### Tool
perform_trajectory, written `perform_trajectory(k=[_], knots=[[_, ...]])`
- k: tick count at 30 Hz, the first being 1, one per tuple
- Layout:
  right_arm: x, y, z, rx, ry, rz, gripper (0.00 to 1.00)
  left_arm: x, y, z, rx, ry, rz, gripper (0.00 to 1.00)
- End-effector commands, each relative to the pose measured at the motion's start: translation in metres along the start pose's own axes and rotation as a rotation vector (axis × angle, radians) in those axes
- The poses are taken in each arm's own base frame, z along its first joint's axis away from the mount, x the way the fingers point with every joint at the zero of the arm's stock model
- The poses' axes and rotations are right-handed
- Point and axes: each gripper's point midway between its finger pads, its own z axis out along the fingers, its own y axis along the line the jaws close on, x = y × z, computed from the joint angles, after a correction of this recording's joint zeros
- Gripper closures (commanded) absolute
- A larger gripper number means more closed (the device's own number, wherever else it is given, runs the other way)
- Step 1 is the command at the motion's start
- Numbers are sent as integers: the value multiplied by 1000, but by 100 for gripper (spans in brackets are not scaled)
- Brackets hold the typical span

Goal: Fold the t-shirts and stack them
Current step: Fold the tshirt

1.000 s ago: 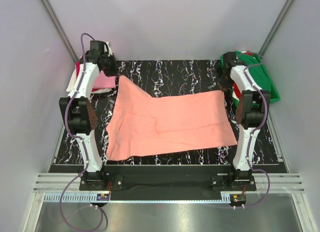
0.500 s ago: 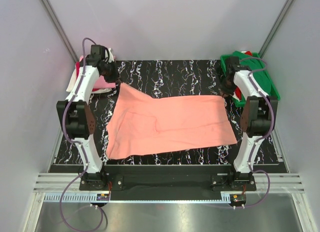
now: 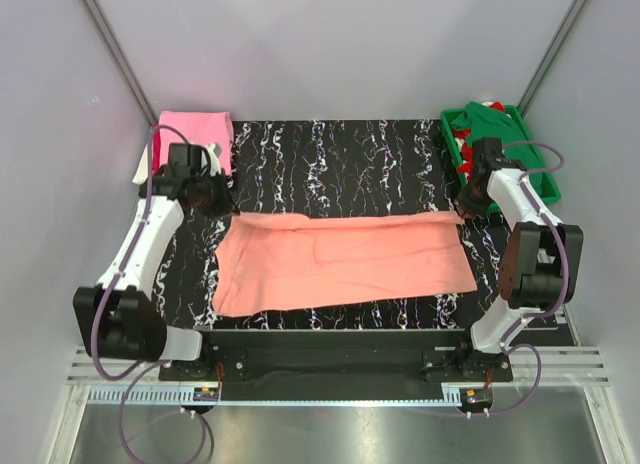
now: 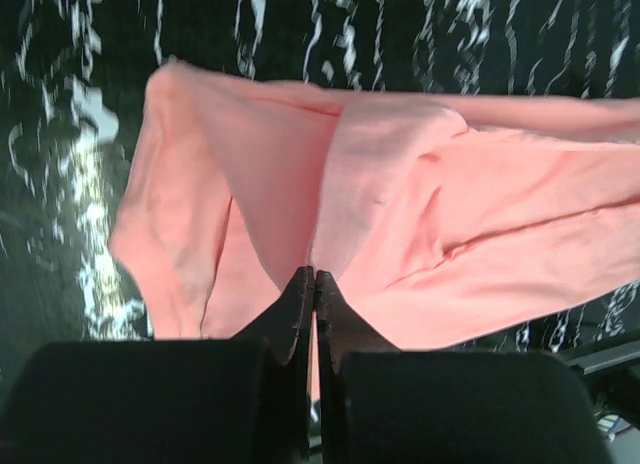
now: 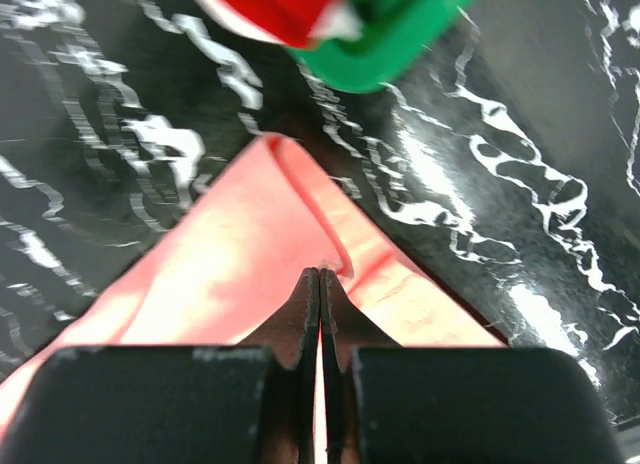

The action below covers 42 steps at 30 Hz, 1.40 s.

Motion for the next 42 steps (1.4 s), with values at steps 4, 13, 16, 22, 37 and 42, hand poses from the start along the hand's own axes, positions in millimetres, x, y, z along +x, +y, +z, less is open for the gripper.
perform_trajectory(k=[4,13,16,22,37,42], knots=[[-7,-22,0,7,-53,45,100,33,13,-24,-54,-49,-10,100],[10,-26,6,-2,-19,50,100,76,20,-32,-63,-4,-62,100],[16,-30,9,8,-11,50,100,90,24,-31,-68,16,-72,99],[36,-42,19,33,42,57,76,129,28,-34,-67,95,-136,65],[27,16,-23,-277,27,42,22,106,26,-8,-64,35,-208,50],[56,44,0,-302,112,-58,27,100,31,31,-77,47,-252,54]])
